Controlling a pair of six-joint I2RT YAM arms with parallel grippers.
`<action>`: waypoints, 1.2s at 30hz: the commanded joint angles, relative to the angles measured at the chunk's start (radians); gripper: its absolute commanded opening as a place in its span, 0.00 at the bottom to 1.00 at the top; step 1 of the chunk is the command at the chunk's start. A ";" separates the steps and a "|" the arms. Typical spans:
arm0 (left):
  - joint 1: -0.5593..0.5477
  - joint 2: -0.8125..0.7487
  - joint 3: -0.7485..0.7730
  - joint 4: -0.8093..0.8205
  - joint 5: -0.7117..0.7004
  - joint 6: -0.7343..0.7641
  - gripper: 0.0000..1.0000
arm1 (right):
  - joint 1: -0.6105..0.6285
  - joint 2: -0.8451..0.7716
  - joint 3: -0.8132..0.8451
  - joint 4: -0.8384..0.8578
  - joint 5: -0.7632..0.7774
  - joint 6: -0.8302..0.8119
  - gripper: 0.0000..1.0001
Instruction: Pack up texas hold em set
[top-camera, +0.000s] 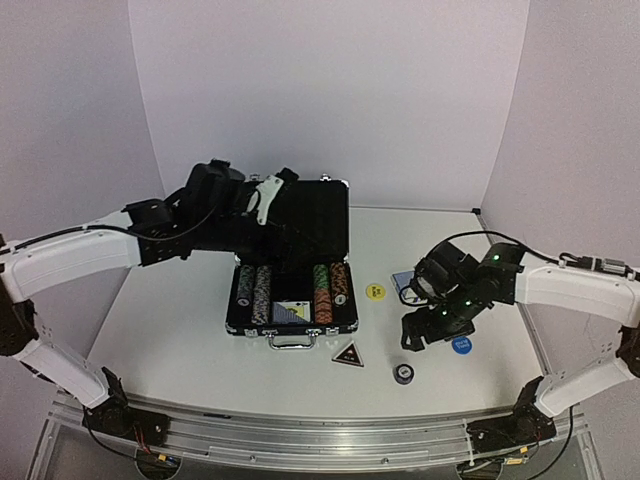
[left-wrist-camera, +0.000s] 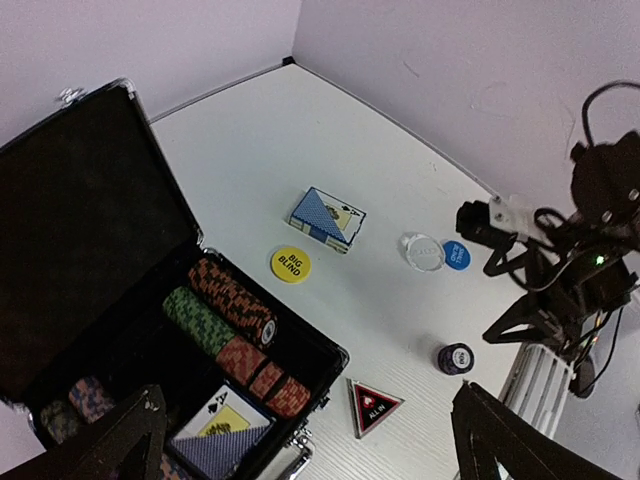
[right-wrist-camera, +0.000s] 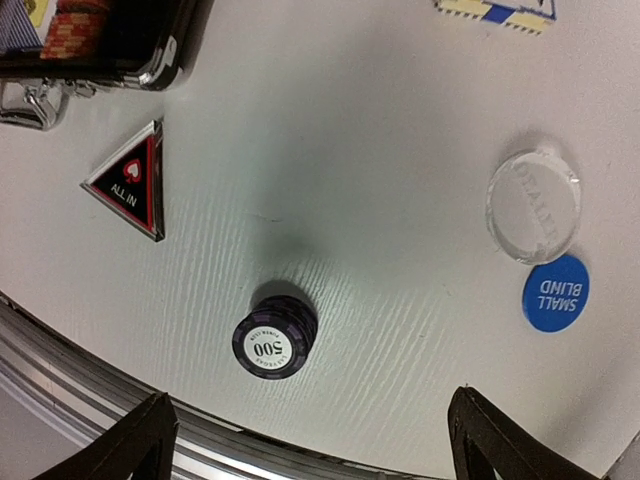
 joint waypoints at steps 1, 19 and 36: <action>-0.004 -0.164 -0.199 0.105 -0.128 -0.323 1.00 | 0.086 0.132 0.007 0.013 0.031 0.204 0.90; -0.005 -0.265 -0.320 -0.018 -0.133 -0.411 1.00 | 0.102 0.347 -0.017 0.125 -0.056 0.281 0.79; -0.004 -0.314 -0.365 -0.012 -0.121 -0.383 1.00 | 0.146 0.349 -0.088 0.203 0.041 0.243 0.71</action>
